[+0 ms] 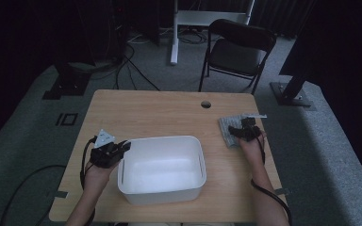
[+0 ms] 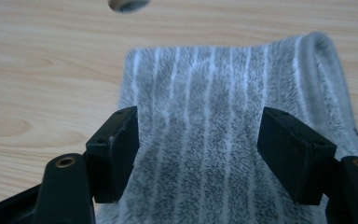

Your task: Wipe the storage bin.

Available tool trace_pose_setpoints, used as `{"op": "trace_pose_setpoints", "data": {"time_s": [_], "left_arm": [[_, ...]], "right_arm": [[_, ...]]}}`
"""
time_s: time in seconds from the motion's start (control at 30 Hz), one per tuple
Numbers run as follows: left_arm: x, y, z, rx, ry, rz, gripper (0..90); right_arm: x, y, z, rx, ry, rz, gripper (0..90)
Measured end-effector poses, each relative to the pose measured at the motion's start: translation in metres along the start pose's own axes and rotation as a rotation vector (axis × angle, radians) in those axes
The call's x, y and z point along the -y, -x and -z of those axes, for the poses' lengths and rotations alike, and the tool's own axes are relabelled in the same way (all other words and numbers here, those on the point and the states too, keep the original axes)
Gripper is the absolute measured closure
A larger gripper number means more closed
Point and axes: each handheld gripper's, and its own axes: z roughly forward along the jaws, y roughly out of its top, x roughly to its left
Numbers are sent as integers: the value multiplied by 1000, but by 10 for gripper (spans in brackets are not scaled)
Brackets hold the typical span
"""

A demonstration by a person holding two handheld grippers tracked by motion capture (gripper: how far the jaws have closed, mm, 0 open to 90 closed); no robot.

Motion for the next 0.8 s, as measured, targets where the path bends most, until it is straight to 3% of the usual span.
{"op": "trace_pose_setpoints", "data": {"time_s": [0.13,0.27,0.4,0.53,0.7,0.73,0.8], "left_arm": [[1,0,0,0,4,7,802],[1,0,0,-1,3,10,801],[1,1,0,-4,2,12,801],[1,0,0,-3,1,10,801],[0,1,0,-7,0,8,801],[0,2,-1,-13,-1,8,802],[0,2,-1,-17,1,11,802]], "right_arm": [[5,0,-9,12,-39,12,266],[12,-5,-13,42,-46,76,247],[12,-7,-14,44,-61,94,248],[18,-7,-14,39,-23,92,252],[16,-8,-12,34,-41,90,306],[16,-11,-8,27,-55,90,468],[16,-14,-6,18,-62,97,583]]}}
